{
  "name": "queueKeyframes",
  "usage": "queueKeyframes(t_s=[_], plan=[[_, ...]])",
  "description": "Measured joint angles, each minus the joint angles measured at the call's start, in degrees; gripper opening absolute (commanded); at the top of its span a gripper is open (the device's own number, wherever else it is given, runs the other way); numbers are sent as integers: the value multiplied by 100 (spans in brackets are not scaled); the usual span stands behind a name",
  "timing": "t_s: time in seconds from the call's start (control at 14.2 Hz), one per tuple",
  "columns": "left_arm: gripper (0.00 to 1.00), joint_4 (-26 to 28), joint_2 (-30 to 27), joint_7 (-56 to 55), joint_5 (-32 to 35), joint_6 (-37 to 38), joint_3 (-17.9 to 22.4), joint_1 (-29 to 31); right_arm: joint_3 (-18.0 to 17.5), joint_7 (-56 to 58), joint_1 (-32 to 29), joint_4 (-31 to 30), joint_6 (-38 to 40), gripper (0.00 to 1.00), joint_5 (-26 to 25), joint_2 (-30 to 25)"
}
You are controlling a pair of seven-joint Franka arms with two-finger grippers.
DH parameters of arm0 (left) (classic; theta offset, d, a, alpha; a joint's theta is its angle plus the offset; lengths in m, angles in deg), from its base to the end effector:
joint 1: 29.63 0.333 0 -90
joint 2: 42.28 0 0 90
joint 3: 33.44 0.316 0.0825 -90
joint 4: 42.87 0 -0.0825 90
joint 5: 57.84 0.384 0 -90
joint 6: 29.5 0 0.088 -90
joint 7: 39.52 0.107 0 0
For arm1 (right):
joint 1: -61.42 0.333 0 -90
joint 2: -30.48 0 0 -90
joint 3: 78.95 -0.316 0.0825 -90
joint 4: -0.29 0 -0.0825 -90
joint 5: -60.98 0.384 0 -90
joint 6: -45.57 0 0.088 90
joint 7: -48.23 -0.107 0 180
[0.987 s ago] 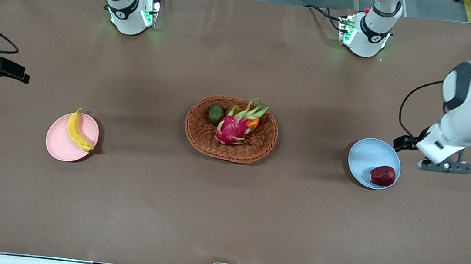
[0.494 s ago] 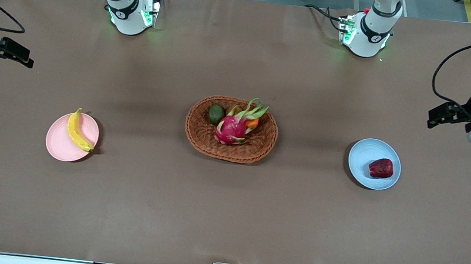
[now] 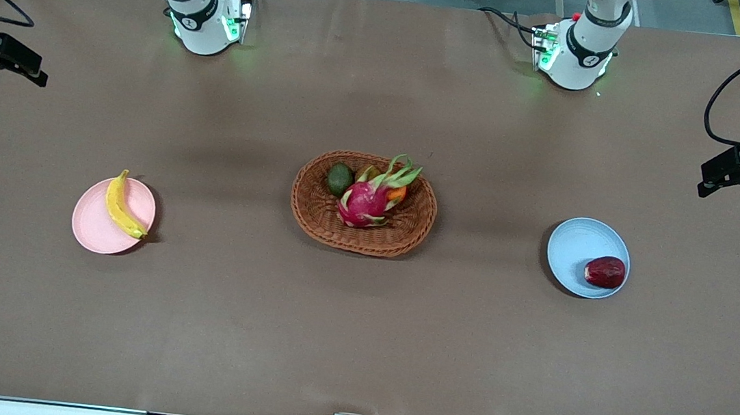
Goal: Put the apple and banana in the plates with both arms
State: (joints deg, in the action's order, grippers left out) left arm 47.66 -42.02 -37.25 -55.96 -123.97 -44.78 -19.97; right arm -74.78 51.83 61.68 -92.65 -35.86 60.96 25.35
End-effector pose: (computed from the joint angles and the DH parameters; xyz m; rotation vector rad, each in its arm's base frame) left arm 0.5636 -0.0130 0.6248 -3.1059 0.1094 -0.0997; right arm 0.5088 -0.0366 0.6360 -3.1234 0.0075 0.1734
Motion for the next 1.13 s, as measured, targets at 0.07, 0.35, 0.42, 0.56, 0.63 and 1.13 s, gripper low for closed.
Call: queueKeyframes(t_s=[0.07,0.35,0.42,0.56,0.63,1.13], plan=[[100,-10,9,0,-31,1,6,2,3,0,0,0,57,100,-5,-63],[100,-20,27,2,-99,1,32,44,10,0,0,6,112,100,-29,-221],[100,-23,27,2,-100,1,32,47,10,0,0,21,109,100,-46,-222],[100,-28,28,2,-100,1,32,47,10,0,0,98,82,100,-66,-221],[100,-30,28,2,-101,1,31,47,10,0,0,184,73,100,-75,-217],[100,-33,35,2,-102,1,237,-181,16,0,-1,380,74,100,-87,-118]])
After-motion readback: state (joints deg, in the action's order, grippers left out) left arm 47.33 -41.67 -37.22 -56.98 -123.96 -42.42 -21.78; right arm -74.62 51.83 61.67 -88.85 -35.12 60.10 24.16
